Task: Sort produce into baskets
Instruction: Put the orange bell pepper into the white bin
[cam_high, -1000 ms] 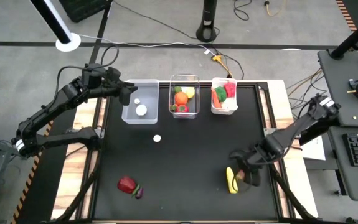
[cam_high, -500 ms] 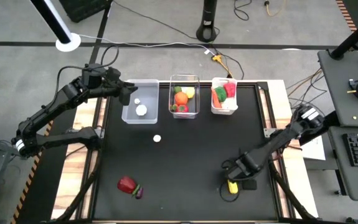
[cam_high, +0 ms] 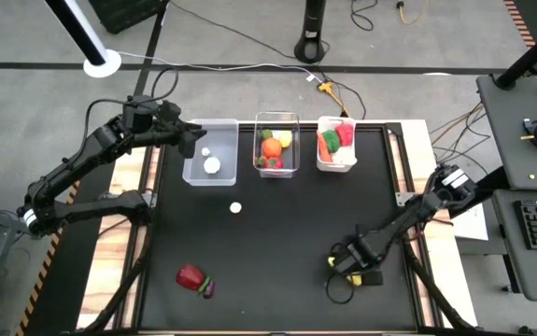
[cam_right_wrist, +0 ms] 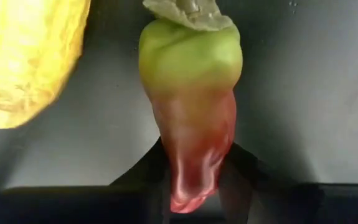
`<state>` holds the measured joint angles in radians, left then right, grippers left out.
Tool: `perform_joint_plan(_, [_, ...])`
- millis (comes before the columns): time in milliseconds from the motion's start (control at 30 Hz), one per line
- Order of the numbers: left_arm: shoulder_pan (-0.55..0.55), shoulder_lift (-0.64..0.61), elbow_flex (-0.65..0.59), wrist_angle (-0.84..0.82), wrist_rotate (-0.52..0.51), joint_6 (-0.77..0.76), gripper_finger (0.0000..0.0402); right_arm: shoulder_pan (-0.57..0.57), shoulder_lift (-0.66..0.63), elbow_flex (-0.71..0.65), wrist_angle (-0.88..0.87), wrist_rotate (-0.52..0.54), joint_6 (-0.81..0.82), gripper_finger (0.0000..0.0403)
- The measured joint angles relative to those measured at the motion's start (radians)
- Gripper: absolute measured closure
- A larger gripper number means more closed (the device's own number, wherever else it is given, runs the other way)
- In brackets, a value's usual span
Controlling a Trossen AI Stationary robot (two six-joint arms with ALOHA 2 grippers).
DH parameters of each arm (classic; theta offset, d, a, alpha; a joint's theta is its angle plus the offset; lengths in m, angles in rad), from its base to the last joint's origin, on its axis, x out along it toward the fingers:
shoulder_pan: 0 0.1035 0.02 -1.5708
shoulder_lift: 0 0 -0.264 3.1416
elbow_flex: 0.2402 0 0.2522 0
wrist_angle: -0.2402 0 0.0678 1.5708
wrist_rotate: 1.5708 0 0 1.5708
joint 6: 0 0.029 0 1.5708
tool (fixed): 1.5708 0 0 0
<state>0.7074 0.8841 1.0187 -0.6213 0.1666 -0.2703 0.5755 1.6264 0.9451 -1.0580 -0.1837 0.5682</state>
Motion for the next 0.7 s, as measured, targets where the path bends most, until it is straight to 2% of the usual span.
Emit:
perform_joint_plan(200, [0.0, 0.0, 0.0, 0.0, 0.0, 0.0, 0.0274, -0.006, -0.047, 0.007, -0.069, -0.007, 0.091, 0.0322])
perform_joint_plan(400, [0.0, 0.0, 0.0, 0.0, 0.001, 0.0, 0.0274, -0.054, -0.155, 0.077, -0.209, 0.047, 0.16, 0.0321])
perform_joint_plan(567, [-0.006, 0.0, 0.0, 0.0, 0.001, -0.008, 0.0274, -0.201, -0.262, 0.149, -0.184, 0.24, 0.198, 0.0322])
perform_joint_plan(700, [-0.024, 0.0, 0.0, 0.0, 0.001, -0.024, 0.0274, -0.348, -0.336, 0.207, -0.094, 0.445, 0.174, 0.0322])
